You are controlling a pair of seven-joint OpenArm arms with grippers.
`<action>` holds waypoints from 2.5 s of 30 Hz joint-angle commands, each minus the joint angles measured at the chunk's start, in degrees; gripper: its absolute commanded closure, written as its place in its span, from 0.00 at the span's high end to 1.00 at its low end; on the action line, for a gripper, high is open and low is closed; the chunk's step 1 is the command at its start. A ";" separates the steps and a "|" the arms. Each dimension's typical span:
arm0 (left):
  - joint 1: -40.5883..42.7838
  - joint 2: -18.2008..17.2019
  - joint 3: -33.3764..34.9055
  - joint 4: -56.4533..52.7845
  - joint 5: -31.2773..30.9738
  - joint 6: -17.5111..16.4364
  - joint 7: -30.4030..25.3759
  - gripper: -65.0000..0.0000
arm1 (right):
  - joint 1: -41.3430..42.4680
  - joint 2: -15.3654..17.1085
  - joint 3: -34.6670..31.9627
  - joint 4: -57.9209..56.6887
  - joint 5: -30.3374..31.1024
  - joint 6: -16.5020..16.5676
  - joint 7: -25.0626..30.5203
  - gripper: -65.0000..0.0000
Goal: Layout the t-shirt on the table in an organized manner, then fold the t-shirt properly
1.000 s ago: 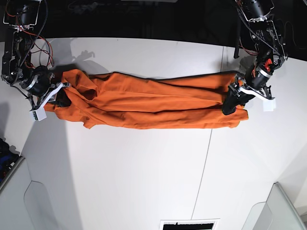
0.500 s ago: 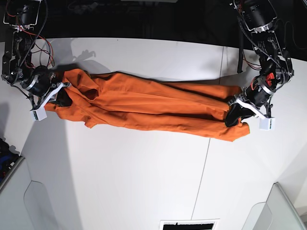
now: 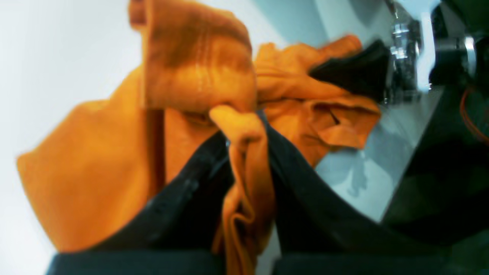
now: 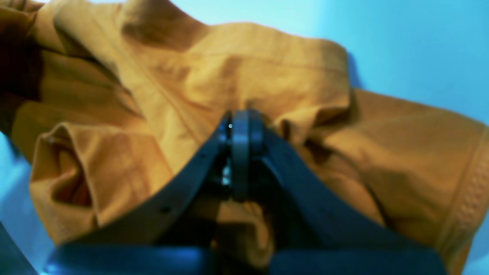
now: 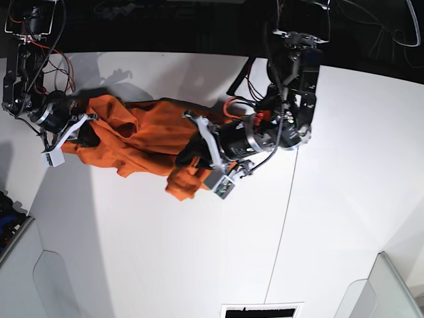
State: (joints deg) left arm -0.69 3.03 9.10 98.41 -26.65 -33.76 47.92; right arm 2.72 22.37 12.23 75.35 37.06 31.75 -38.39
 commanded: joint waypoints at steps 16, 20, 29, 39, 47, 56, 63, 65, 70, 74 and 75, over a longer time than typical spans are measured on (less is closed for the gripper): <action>-0.74 1.25 1.01 -7.21 -7.08 -0.07 -2.51 0.55 | 0.52 1.60 15.50 16.41 6.75 0.85 -7.28 0.42; -0.74 1.25 1.01 -4.44 -10.95 -3.43 0.04 0.55 | 0.59 3.69 17.05 10.40 5.31 0.37 -6.16 0.64; -0.72 -0.02 -4.81 -2.84 -11.23 -3.54 1.03 0.55 | 0.57 3.43 16.46 -2.84 8.83 1.68 -8.07 0.69; 0.22 -7.69 -16.83 -2.84 -12.22 -3.76 1.22 0.55 | 0.39 -1.62 12.70 -2.89 9.05 1.55 -9.42 0.68; 4.90 -8.74 -16.94 -2.86 -9.46 -3.76 0.70 0.55 | 0.63 -1.22 11.93 -2.71 9.01 1.49 -7.50 0.00; 8.96 -8.74 -14.78 -2.86 -7.98 -3.76 0.35 0.55 | 4.59 0.48 17.29 -0.52 9.60 1.49 -7.48 0.00; 9.44 -8.74 -6.84 -3.32 -3.30 -3.21 -0.15 0.55 | 8.31 -2.10 17.14 6.12 15.43 2.67 -14.29 0.00; 9.44 -8.74 -6.32 -4.17 -2.12 -2.69 -1.66 0.55 | 8.13 -4.90 16.72 10.32 16.76 2.78 -16.85 0.00; 9.42 -8.74 -6.34 -8.39 -1.81 -2.67 -3.54 0.55 | 6.97 -12.24 11.47 19.26 18.01 2.58 -18.60 0.00; 9.29 -8.76 -6.58 -10.32 -1.77 -2.67 -3.58 0.55 | 5.51 -16.35 3.76 19.67 14.64 2.56 -18.67 0.00; 9.27 -8.76 -6.60 -10.32 -1.79 -2.67 -3.58 0.55 | 5.03 -17.14 1.62 19.56 13.25 2.56 -18.64 0.00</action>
State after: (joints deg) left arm 8.54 -5.54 2.55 88.20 -30.68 -37.56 41.93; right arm 6.83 5.13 13.67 94.08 48.53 33.69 -58.17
